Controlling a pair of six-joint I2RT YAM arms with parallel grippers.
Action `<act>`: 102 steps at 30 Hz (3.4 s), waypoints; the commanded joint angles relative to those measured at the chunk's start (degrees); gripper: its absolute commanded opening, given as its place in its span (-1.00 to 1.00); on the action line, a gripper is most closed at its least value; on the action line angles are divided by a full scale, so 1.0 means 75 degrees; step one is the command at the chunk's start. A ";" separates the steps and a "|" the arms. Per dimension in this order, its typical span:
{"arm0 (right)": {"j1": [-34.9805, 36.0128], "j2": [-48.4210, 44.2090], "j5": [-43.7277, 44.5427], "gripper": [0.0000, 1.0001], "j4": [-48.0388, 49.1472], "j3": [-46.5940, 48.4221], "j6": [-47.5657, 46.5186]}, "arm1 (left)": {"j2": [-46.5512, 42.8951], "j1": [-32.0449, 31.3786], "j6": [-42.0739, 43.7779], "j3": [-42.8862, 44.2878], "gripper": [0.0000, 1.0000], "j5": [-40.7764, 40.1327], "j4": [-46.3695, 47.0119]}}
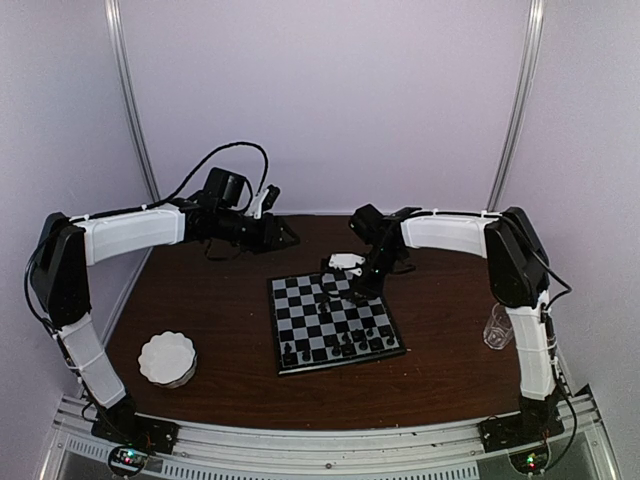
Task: Set up the chess pieces on the board
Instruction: Pick up the pawn from the chessboard, then pass from the right arm to the left, then place the pawn at g7.
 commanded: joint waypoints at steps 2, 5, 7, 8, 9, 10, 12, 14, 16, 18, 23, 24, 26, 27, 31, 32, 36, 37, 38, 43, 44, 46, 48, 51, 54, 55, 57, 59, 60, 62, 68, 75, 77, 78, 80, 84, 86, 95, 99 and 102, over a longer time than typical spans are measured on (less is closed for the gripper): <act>0.0034 0.0143 -0.0299 -0.42 -0.0067 0.0224 0.0072 | 0.0064 0.0017 0.0130 0.0230 -0.04 0.0083 0.0080; 0.0040 0.0146 -0.0373 -0.58 -0.0115 0.0199 0.0074 | 0.0065 0.0017 0.0120 0.0224 -0.04 0.0102 0.0083; 0.0040 0.0125 -0.0425 -0.66 -0.0101 0.0151 0.0073 | 0.0073 0.0017 0.0105 0.0209 -0.04 0.0124 0.0093; 0.0040 0.0129 -0.0448 -0.68 -0.0093 0.0128 0.0082 | 0.0075 0.0017 0.0096 0.0207 -0.04 0.0137 0.0113; 0.0045 0.0134 -0.0455 -0.70 -0.0082 0.0112 0.0101 | 0.0076 0.0017 0.0089 0.0206 -0.04 0.0149 0.0111; 0.0051 0.0151 -0.0446 -0.72 -0.0075 0.0108 0.0123 | 0.0076 0.0017 0.0084 0.0205 -0.04 0.0150 0.0124; 0.0051 0.0160 -0.0437 -0.76 -0.0081 0.0102 0.0169 | 0.0076 0.0010 0.0073 0.0195 -0.04 0.0156 0.0143; 0.0050 0.0093 -0.0431 -0.78 -0.0052 0.0071 0.0207 | 0.0089 -0.0004 0.0057 0.0194 -0.04 0.0182 0.0155; 0.0051 -0.0055 -0.0427 -0.79 -0.0054 0.0010 0.0261 | 0.0098 -0.0034 0.0048 0.0186 -0.04 0.0223 0.0188; 0.0051 -0.0335 -0.0487 -0.80 -0.0077 -0.0091 0.0308 | 0.0120 -0.0069 0.0043 0.0163 -0.04 0.0297 0.0278; 0.0045 -0.1365 -0.0952 -0.80 0.0088 -0.0603 0.0632 | 0.0218 -0.0229 -0.0438 -0.0139 -0.03 0.0939 0.1183; 0.0049 -0.1535 -0.1081 -0.79 0.0091 -0.0652 0.0726 | 0.0253 -0.0267 -0.0676 -0.0221 -0.03 0.1102 0.1455; 0.0040 -0.1851 -0.1373 -0.79 0.0051 -0.0711 0.0925 | 0.0322 -0.0340 -0.1179 -0.0421 -0.01 0.1419 0.2147; 0.0040 -0.2006 -0.1526 -0.79 0.0065 -0.0742 0.0999 | 0.0363 -0.0386 -0.1460 -0.0540 0.00 0.1578 0.2541; 0.0034 -0.2487 -0.2089 -0.78 0.0173 -0.0849 0.1373 | 0.0556 -0.0599 -0.2435 -0.0899 0.03 0.2106 0.3920; 0.0037 -0.2550 -0.2182 -0.78 0.0186 -0.0831 0.1460 | 0.0575 -0.0637 -0.2662 -0.1001 0.04 0.2188 0.4279; 0.0038 -0.2709 -0.2312 -0.77 0.0292 -0.0807 0.1595 | 0.0665 -0.0711 -0.3144 -0.1096 0.05 0.2348 0.4753; 0.0039 -0.2718 -0.2298 -0.77 0.0313 -0.0790 0.1607 | 0.0698 -0.0726 -0.3201 -0.1104 0.05 0.2362 0.4786; 0.0040 -0.2708 -0.2296 -0.77 0.0320 -0.0768 0.1618 | 0.0722 -0.0741 -0.3292 -0.1121 0.05 0.2384 0.4836; 0.0038 -0.2631 -0.2472 -0.77 0.0292 -0.0632 0.1704 | 0.0896 -0.0803 -0.3819 -0.1208 0.03 0.2510 0.5351; 0.0039 -0.2630 -0.2507 -0.77 0.0303 -0.0625 0.1718 | 0.0931 -0.0807 -0.3880 -0.1211 0.02 0.2522 0.5389; 0.0040 -0.2650 -0.2569 -0.77 0.0315 -0.0602 0.1755 | 0.0974 -0.0813 -0.3928 -0.1213 0.01 0.2576 0.5455; 0.0038 -0.2665 -0.2609 -0.76 0.0343 -0.0587 0.1794 | 0.1006 -0.0815 -0.3995 -0.1202 -0.02 0.2616 0.5504; 0.0037 -0.2666 -0.2686 -0.76 0.0386 -0.0536 0.1862 | 0.1027 -0.0815 -0.4050 -0.1200 -0.06 0.2646 0.5524; 0.0051 -0.2600 -0.2694 -0.76 0.0393 -0.0444 0.1901 | 0.1088 -0.0832 -0.4082 -0.1190 -0.09 0.2750 0.5702; 0.0048 -0.2586 -0.2694 -0.76 0.0393 -0.0418 0.1910 | 0.1103 -0.0843 -0.4102 -0.1189 -0.10 0.2781 0.5730; 0.0051 -0.2562 -0.2694 -0.76 0.0414 -0.0370 0.1919 | 0.1129 -0.0860 -0.4154 -0.1177 -0.13 0.2807 0.5767; 0.0049 -0.2523 -0.2697 -0.76 0.0423 -0.0311 0.1941 | 0.1140 -0.0872 -0.4169 -0.1177 -0.16 0.2828 0.5781; 0.0051 -0.2515 -0.2705 -0.76 0.0428 -0.0287 0.1947 | 0.1142 -0.0873 -0.4170 -0.1177 -0.17 0.2833 0.5774; 0.0051 -0.2493 -0.2718 -0.76 0.0432 -0.0236 0.1954 | 0.1142 -0.0873 -0.4188 -0.1165 -0.20 0.2845 0.5771; 0.0051 -0.2423 -0.2694 -0.76 0.0423 -0.0173 0.1973 | 0.1139 -0.0872 -0.4249 -0.1175 -0.40 0.2869 0.5873; 0.0086 -0.2382 -0.2791 -0.75 0.0413 -0.0160 0.1949 | 0.1142 -0.0873 -0.4289 -0.1212 -0.67 0.2877 0.6011; 0.0097 -0.2396 -0.2864 -0.74 0.0392 -0.0162 0.1925 | 0.1136 -0.0874 -0.4279 -0.1223 -0.74 0.2872 0.6034; 0.0108 -0.2397 -0.2869 -0.74 0.0391 -0.0153 0.1917 | 0.1138 -0.0873 -0.4282 -0.1234 -0.76 0.2869 0.6049; 0.0121 -0.2379 -0.2881 -0.73 0.0359 -0.0134 0.1903 | 0.1142 -0.0873 -0.4248 -0.1236 -0.80 0.2869 0.6058; 0.0116 -0.2439 -0.2877 -0.54 0.0095 -0.0069 0.1781 | 0.1094 -0.0873 -0.4064 -0.1219 -0.89 0.2845 0.5921; 0.0031 -0.2596 -0.2957 -0.31 -0.0555 0.0084 0.1464 | 0.0998 -0.0873 -0.3715 -0.1170 -0.91 0.2768 0.5555; -0.1059 -0.5000 -0.3270 0.06 -0.1043 -0.1877 0.0865 | 0.0058 -0.1461 0.1399 0.0231 -0.90 0.0336 0.0400; -0.1145 -0.6100 -0.2876 0.08 -0.0045 -0.3595 0.0618 | -0.0300 -0.2496 0.3458 0.0788 -0.86 -0.1715 -0.1441; -0.1224 -0.6355 -0.2839 0.09 -0.0177 -0.4008 0.0465 | -0.0636 -0.2629 0.3657 0.0344 -0.86 -0.2253 -0.1703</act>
